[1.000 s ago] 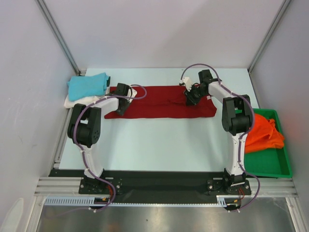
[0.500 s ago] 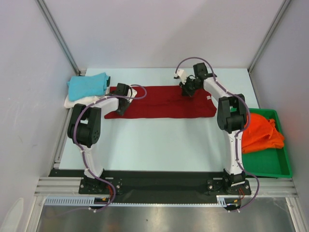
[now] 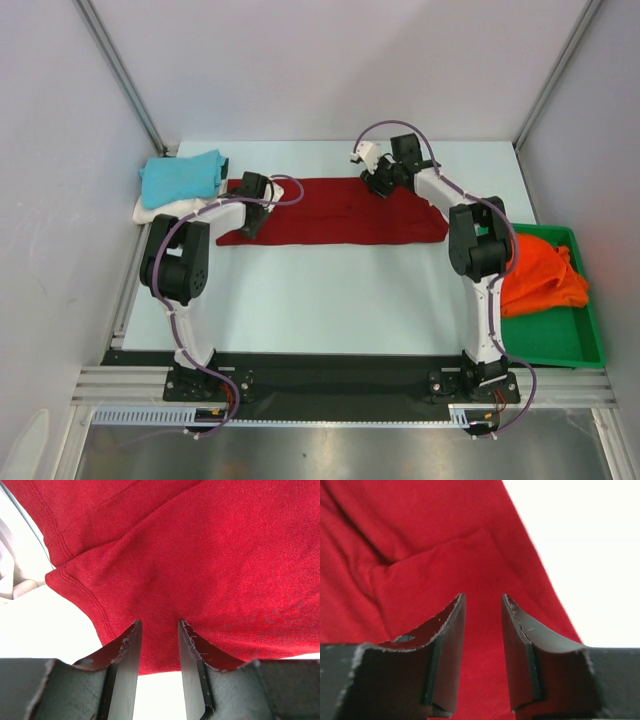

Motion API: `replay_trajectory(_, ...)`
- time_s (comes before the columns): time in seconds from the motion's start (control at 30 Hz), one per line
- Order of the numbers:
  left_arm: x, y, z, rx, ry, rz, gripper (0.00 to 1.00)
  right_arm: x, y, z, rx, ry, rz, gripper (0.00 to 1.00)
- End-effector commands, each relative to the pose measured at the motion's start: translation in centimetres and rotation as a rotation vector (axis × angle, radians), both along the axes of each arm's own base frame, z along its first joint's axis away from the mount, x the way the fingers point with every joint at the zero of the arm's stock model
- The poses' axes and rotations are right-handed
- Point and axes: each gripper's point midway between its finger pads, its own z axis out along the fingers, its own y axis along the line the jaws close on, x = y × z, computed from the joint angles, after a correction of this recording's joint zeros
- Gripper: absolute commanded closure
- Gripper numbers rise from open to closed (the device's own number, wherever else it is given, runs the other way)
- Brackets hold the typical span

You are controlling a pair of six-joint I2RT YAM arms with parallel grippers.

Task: Fold and stack the t-shirts
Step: Fold the tshirt

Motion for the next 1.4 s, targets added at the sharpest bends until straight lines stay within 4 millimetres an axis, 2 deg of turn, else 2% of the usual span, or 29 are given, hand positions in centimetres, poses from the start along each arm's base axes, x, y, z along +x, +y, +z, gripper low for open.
replay_trajectory(0.0,-1.3,0.2,-1.7,-0.008,0.052,-0.002,0.60,0.3,-0.8,6.4,0.043,-0.144,-0.059,0.60)
replay_trajectory(0.03,-1.3,0.2,-1.6,-0.008,0.053,-0.005,0.60,-0.1,-1.2,7.2,0.055,-0.146,-0.076,0.60)
replay_trajectory(0.13,-1.5,-0.3,-0.8,-0.022,0.054,-0.060,0.58,-1.3,-2.9,6.3,0.108,-0.059,-0.140,0.60)
replay_trajectory(0.2,-2.0,-1.3,0.0,-0.065,0.079,-0.151,0.53,-2.6,-3.8,5.7,0.126,0.012,-0.166,0.59)
replay_trajectory(0.27,-2.3,-1.9,0.5,-0.083,0.090,-0.199,0.41,-3.7,-4.8,5.5,0.134,0.048,-0.179,0.59)
replay_trajectory(0.33,-2.8,-2.0,1.0,-0.075,0.107,-0.267,0.40,-5.2,-5.3,4.3,0.120,0.089,-0.180,0.59)
replay_trajectory(0.47,-3.4,-0.8,1.4,-0.013,0.122,-0.353,0.42,-6.8,-5.9,4.3,0.103,0.108,-0.182,0.59)
replay_trajectory(0.53,-3.6,0.2,1.5,0.017,0.130,-0.385,0.42,-7.2,-5.9,5.1,0.116,0.106,-0.184,0.59)
replay_trajectory(0.63,-3.6,1.3,2.3,0.063,0.103,-0.428,0.43,-7.7,-5.7,5.9,0.120,0.102,-0.184,0.59)
replay_trajectory(0.83,-3.6,3.7,4.5,0.078,0.048,-0.425,0.43,-10.3,-4.9,6.7,0.077,0.109,-0.143,0.58)
replay_trajectory(0.93,-4.3,4.1,3.8,0.058,0.085,-0.445,0.42,-12.2,-4.1,7.4,0.068,0.143,-0.104,0.58)
replay_trajectory(1.03,-3.9,4.0,2.5,0.046,0.117,-0.466,0.43,-13.1,-3.7,7.5,0.051,0.161,-0.081,0.58)
replay_trajectory(1.17,-4.1,3.0,0.8,-0.027,0.192,-0.474,0.48,-13.4,-3.4,8.5,0.052,0.163,-0.076,0.57)
replay_trajectory(1.37,-4.5,3.0,-0.9,-0.038,0.245,-0.476,0.50,-13.5,-3.7,8.8,0.046,0.151,-0.083,0.57)
